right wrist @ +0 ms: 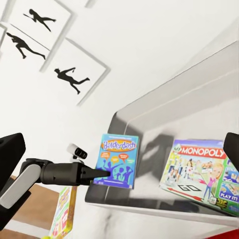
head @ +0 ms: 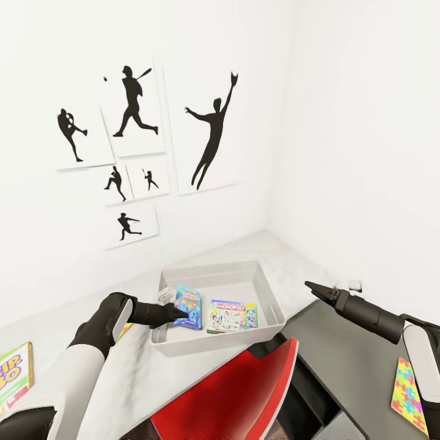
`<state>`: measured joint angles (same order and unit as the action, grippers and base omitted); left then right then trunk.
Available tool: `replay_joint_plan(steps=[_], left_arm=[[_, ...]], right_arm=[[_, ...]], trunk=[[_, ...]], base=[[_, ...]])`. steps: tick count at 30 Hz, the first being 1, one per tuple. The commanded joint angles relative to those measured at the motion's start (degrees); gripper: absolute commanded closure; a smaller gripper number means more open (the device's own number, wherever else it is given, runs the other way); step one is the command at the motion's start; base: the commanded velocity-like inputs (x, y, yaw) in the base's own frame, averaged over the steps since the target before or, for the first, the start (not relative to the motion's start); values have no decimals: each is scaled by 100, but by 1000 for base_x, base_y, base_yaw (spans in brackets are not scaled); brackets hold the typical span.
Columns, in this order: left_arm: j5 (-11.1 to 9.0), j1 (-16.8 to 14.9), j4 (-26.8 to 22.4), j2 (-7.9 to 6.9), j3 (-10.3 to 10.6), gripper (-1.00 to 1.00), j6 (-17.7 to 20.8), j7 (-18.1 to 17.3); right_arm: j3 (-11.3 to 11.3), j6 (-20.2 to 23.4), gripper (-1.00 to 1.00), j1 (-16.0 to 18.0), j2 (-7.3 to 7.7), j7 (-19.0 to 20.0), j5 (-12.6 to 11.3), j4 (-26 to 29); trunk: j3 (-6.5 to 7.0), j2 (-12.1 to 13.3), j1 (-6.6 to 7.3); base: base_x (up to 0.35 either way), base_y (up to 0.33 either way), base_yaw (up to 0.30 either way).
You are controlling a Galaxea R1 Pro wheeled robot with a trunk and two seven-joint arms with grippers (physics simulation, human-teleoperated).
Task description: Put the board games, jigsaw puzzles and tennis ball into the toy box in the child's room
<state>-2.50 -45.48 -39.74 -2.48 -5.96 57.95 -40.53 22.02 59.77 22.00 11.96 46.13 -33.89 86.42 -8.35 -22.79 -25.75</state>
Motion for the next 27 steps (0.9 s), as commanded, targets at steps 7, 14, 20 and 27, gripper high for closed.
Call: replay_joint_plan(steps=[7,14,20,27], left_arm=[[-5,-5,-40,13,-10,100,26,-3],[-5,-5,-59,29,-10,100,24,-7],[-5,-5,-60,46,-10,100,19,-10],[-5,-5,-61,54,-10,100,17,-188]], right_arm=[[7,23,-100,7,0,38,1,6],[4,23,-100,7,0,40,-4,7],[4,23,-100,7,0,40,-11,7],[4,23,-100,7,0,37,-13,7]], trunk=[[-37,-12,-3],[-38,-12,-3],[-38,-12,-3],[-38,-12,-3]], base=[[0,0,0],[0,0,0],[0,0,0],[0,0,0]])
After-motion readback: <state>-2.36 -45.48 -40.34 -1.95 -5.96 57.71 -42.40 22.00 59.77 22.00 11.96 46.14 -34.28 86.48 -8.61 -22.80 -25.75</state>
